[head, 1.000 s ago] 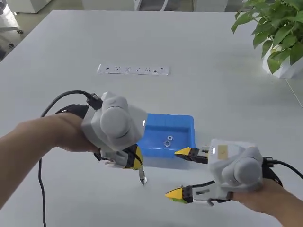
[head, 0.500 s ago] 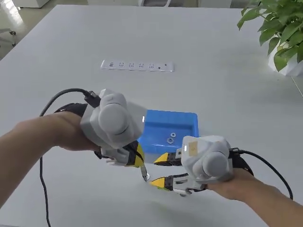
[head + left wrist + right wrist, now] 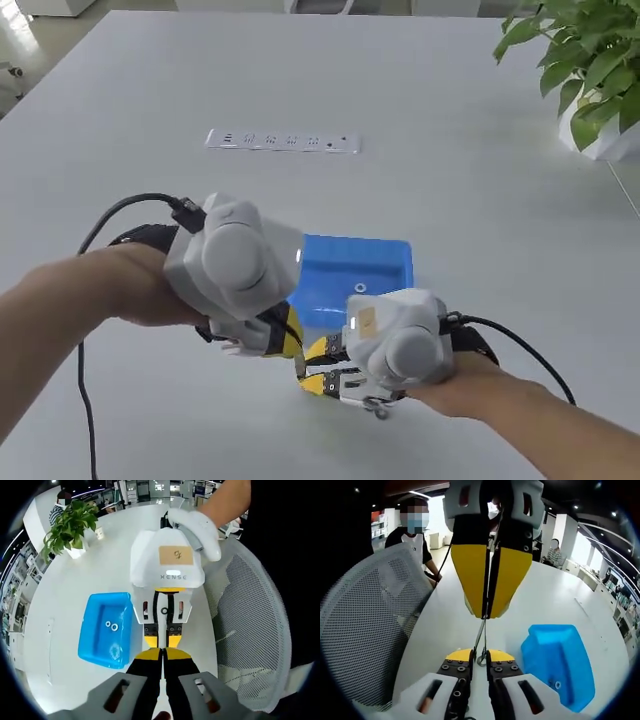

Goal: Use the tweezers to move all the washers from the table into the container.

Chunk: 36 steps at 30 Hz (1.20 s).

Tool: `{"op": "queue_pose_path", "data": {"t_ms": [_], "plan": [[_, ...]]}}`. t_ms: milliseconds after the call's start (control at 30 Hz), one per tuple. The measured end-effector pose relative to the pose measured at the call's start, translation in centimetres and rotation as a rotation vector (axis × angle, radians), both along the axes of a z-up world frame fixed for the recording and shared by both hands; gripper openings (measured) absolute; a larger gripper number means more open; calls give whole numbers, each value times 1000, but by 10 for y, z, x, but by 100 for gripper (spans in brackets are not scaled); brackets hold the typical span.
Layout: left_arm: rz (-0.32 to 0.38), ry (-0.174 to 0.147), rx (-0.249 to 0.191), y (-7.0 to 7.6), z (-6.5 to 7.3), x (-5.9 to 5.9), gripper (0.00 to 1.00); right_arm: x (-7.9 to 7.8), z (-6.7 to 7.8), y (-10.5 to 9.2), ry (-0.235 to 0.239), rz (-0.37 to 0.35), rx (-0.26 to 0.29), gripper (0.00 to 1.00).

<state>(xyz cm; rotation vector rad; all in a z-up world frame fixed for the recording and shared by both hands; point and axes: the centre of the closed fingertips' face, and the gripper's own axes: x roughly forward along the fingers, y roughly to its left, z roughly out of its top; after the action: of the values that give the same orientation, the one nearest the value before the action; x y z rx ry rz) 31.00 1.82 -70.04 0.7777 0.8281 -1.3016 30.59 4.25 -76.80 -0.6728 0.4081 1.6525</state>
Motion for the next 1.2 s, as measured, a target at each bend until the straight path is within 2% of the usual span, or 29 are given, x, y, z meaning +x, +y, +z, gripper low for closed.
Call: {"op": "queue_pose_path", "data": {"t_ms": [167,400,533,900,967,1067,1200], "plan": [[2,1,-2,1,0,0,4,-1,-1,1,-3,8,-6,11],[7,3,-8,3,0,-2,4,-2,-2,4,25,-13,-11,9],[-2,-15,-11,4,0,0,4,-1,-1,4,21,-15,-10,8],[5,-15,-37,2,2,-2,5,-2,-2,3,27,-22,-6,7],[14,-7,-52,1,2,-4,9,-2,-2,4,28,-21,-5,6],[34,-13,-78,1,6,-3,11,-3,-2,5,26,-20,-4,6],[67,-13,-101,5,7,-2,20,-3,-2,5,26,-20,-3,6]]}}
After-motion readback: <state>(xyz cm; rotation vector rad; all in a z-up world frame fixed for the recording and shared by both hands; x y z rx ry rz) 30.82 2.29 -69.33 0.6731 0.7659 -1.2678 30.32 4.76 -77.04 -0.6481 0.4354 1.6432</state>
